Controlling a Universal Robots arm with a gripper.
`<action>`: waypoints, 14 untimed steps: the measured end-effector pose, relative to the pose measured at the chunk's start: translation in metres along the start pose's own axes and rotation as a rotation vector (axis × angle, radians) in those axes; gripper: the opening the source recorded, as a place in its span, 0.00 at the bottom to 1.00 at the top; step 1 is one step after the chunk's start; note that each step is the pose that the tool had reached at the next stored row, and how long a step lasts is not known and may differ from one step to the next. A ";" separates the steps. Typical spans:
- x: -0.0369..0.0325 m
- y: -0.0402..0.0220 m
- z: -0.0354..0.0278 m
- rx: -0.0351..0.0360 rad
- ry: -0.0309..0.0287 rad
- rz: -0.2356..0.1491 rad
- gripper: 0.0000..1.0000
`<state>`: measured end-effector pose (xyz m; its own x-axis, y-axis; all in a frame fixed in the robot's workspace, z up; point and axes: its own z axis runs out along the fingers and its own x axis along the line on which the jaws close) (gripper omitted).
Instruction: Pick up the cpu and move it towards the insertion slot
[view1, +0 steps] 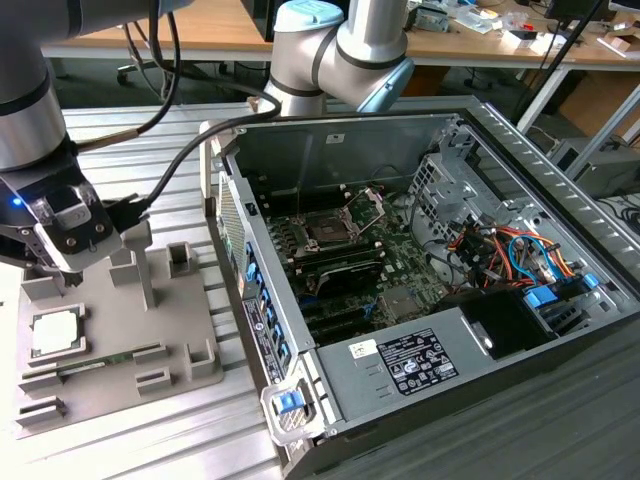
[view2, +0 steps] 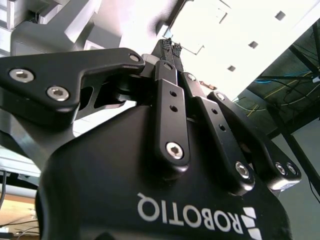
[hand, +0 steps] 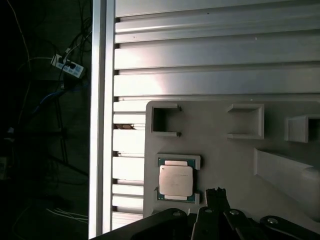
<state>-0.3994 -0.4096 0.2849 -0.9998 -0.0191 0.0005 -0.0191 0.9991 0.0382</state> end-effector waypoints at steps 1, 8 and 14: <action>0.0000 0.0000 0.0003 0.0000 0.0000 0.000 0.11; 0.0000 -0.0007 0.0026 -0.0001 -0.0001 0.000 0.11; 0.0000 -0.0012 0.0042 0.0000 0.0000 0.000 0.11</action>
<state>-0.3994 -0.4107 0.2807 -0.9998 -0.0191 0.0006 -0.0191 0.9991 0.0382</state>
